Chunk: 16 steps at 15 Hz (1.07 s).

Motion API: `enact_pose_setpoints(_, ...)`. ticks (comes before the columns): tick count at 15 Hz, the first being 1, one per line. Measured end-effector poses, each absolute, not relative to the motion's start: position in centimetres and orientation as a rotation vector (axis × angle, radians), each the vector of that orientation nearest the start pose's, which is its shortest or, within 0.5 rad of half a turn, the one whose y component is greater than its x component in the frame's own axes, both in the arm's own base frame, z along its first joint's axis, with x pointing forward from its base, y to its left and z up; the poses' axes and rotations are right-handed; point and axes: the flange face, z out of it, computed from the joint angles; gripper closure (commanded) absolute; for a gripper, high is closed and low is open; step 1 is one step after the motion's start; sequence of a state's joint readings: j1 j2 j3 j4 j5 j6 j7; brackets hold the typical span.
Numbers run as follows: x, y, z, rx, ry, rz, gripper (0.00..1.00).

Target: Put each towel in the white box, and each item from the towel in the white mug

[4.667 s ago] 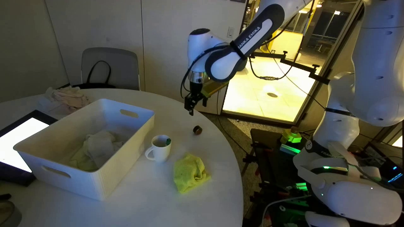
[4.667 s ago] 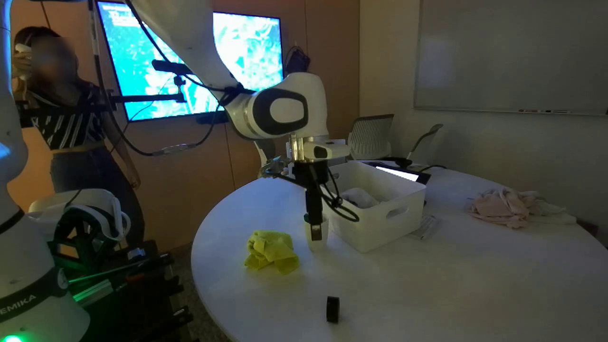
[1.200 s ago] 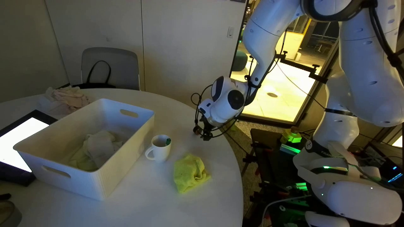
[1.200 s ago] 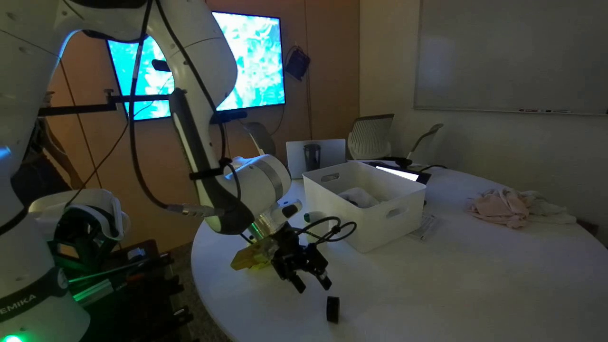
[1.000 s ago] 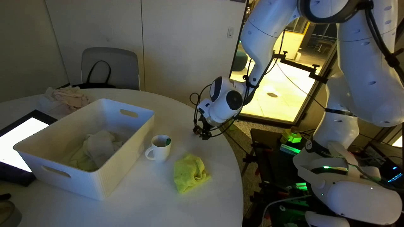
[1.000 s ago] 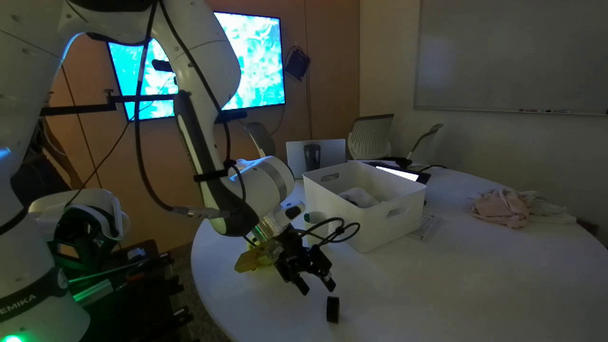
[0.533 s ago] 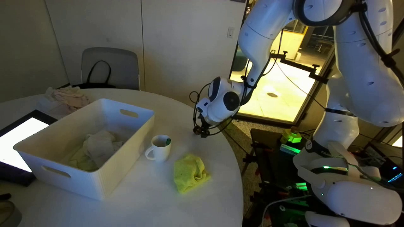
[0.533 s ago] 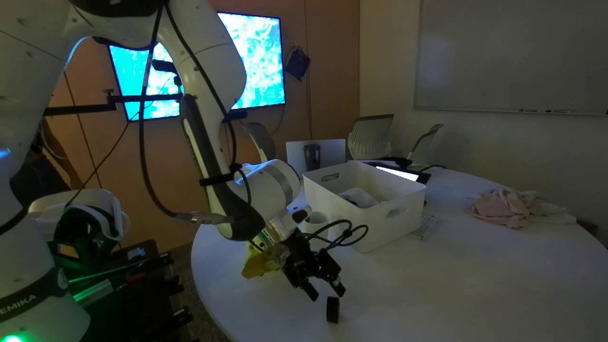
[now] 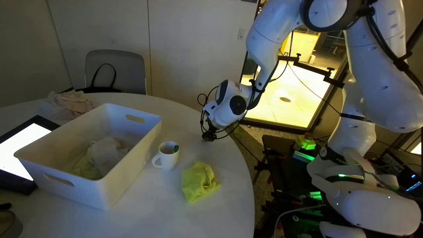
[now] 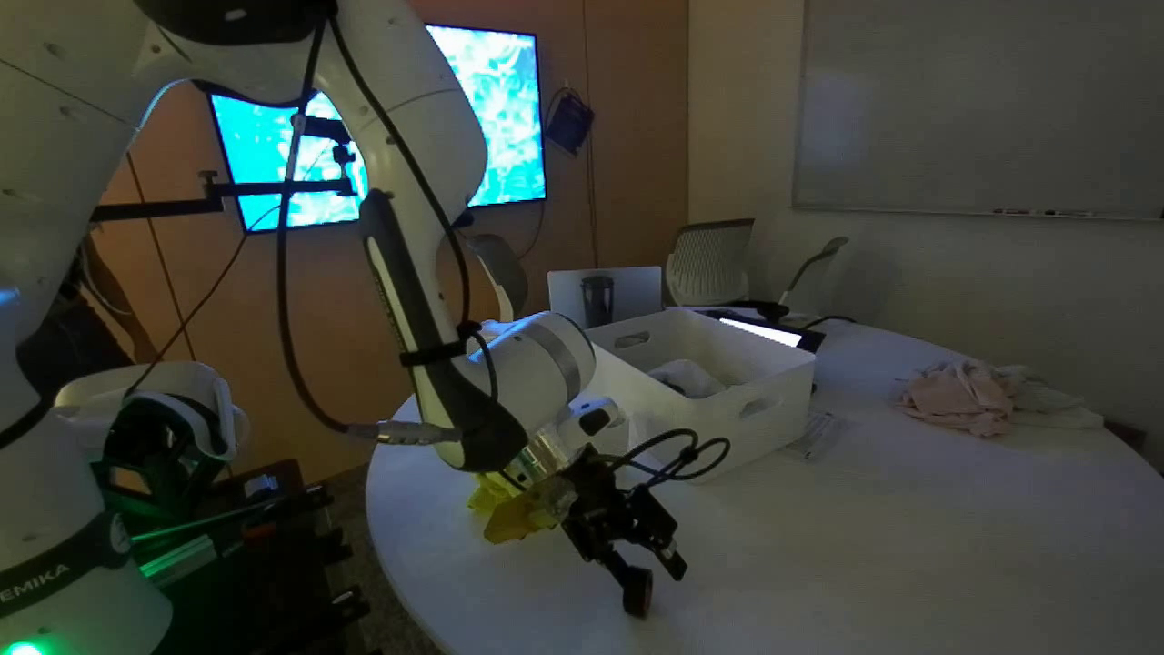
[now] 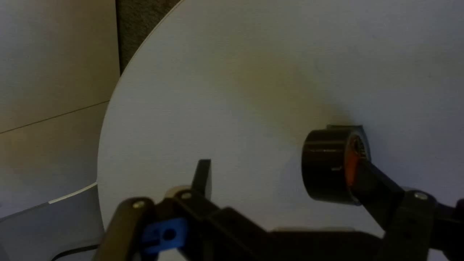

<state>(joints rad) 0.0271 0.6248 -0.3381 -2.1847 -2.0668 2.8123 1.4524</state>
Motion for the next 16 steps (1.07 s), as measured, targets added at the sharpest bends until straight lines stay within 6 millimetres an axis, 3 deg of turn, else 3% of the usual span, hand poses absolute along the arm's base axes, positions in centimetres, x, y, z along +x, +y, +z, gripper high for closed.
enact_pose_setpoints(9,48.4,-15.3,7.2,2.403,0.409,0.351,0.0)
enact_pose_setpoints(10,48.5,-15.5,7.0,2.401,0.408,0.349,0.05)
enact_pose_setpoints(11,48.6,-15.7,6.7,2.4,0.408,0.346,0.25)
enact_pose_setpoints(16,49.0,-16.3,5.7,2.395,0.41,0.336,0.65)
